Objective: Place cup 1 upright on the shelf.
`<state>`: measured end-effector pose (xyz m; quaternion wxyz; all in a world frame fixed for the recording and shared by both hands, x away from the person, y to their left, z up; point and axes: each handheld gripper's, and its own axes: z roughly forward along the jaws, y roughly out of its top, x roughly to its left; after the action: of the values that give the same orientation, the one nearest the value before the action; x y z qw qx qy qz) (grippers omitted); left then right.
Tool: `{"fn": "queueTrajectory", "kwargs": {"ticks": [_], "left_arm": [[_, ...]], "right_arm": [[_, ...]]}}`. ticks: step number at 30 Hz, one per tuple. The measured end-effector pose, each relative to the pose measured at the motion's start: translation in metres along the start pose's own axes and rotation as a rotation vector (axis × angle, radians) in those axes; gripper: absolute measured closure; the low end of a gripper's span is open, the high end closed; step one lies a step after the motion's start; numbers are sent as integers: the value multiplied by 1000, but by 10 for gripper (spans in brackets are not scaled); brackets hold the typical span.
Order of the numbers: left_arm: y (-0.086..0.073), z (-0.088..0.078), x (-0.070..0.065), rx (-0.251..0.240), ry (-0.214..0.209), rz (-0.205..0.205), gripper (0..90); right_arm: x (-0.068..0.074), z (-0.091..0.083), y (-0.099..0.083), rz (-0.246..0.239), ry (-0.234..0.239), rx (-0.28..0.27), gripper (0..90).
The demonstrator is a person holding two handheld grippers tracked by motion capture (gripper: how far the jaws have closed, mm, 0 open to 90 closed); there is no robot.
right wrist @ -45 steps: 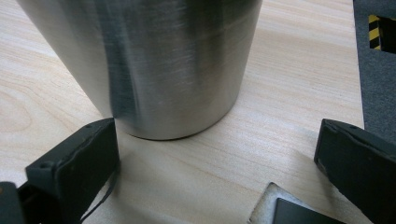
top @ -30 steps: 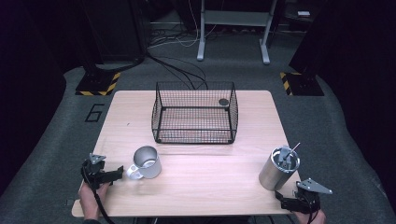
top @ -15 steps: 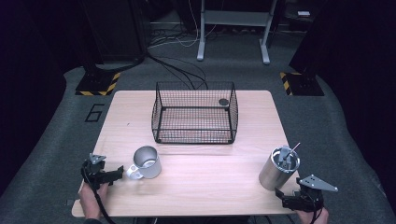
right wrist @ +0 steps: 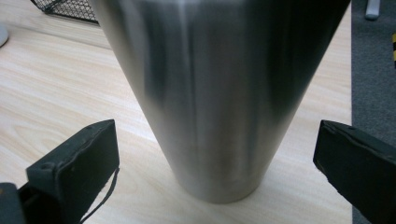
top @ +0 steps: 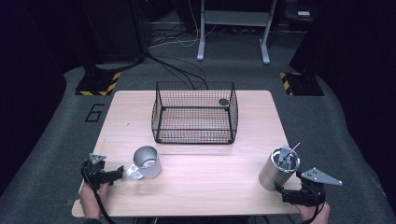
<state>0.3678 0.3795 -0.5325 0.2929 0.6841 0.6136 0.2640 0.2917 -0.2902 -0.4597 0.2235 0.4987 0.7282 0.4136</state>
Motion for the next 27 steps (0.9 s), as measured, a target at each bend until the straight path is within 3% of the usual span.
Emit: {"fn": "queueTrajectory", "kwargs": {"ticks": [18,27], "left_arm": [[0,0,0,0,0,0,4],[0,0,0,0,0,0,4]], "right_arm": [[4,-1,35,-4,-16,-66,0],[5,5,42,-6,-22,-68,0]]}}
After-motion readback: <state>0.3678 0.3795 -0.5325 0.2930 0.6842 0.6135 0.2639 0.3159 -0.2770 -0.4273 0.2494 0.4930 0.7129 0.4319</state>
